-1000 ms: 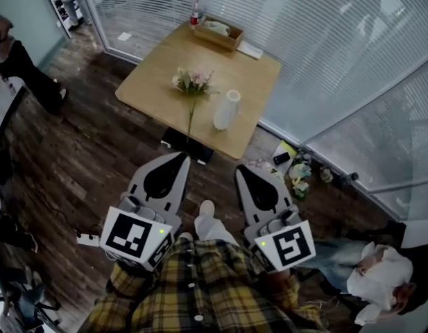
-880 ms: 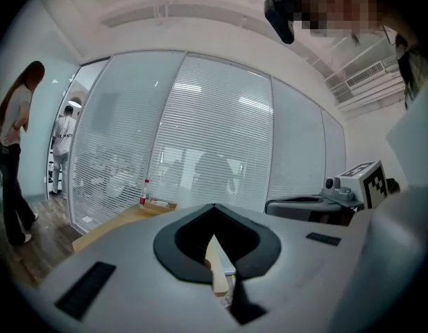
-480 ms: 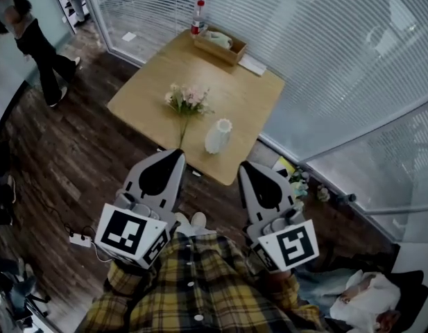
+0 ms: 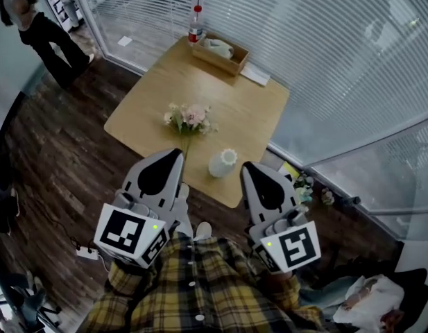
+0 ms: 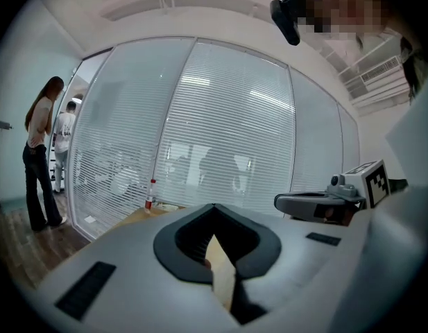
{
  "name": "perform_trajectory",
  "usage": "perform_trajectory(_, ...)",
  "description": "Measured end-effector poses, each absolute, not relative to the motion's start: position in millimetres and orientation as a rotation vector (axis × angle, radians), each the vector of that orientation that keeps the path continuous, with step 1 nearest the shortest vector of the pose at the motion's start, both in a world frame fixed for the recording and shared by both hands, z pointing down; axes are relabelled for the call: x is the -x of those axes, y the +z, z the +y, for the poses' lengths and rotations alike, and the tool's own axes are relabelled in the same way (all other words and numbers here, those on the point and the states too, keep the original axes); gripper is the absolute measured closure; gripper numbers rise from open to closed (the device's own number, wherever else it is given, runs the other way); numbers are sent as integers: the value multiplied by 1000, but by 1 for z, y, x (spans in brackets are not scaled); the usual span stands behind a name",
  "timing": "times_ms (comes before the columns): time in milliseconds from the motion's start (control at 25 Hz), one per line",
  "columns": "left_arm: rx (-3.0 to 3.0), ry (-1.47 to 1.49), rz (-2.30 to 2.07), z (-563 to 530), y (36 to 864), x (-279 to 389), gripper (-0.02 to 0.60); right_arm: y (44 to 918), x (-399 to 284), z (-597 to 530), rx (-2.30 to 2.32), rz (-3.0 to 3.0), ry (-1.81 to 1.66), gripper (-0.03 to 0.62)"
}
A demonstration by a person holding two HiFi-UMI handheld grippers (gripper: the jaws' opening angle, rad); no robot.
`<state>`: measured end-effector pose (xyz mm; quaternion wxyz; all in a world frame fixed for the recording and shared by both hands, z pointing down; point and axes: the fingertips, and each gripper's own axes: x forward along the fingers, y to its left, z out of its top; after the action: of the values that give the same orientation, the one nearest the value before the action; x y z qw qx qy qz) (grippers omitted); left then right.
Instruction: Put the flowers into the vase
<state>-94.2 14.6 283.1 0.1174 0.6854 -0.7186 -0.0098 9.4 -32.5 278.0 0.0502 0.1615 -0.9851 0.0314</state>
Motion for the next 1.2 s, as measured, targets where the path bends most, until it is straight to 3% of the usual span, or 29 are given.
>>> perform_trajectory(560,-2176,48,-1832,-85,297,190,571,287,45,-127,-936,-2852,166,580)
perform_trajectory(1200,-2160,85,-1636,-132,332,186,571,304,41,-158,-1059,-2752,248,580)
